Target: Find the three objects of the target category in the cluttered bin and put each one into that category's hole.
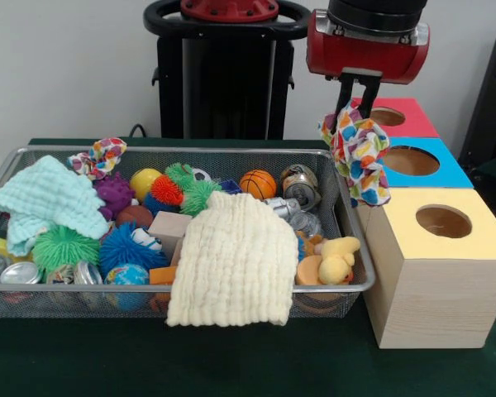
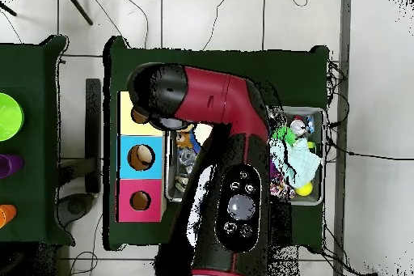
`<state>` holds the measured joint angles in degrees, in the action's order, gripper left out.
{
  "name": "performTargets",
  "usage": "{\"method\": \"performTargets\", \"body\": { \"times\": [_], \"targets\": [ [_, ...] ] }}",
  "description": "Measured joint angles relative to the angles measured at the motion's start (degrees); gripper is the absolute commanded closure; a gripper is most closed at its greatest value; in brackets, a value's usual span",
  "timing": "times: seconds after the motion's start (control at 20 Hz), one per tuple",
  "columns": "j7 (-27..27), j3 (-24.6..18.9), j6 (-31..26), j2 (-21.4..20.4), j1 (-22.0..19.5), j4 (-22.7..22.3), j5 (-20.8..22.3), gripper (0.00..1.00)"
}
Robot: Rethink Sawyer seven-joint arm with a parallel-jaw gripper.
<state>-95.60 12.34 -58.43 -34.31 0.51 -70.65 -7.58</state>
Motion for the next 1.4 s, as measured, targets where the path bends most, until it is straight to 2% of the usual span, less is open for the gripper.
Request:
{"method": "performTargets", "body": {
  "times": [0.85, 1.4],
  "targets": [
    [-0.11, 1.61, -0.14, 0.02, 1.28, 0.29, -1.28, 1.0],
    [-2.93, 2.75, -0.14, 0.04, 2.65, 0.29, -2.08, 1.0]
  ]
}}
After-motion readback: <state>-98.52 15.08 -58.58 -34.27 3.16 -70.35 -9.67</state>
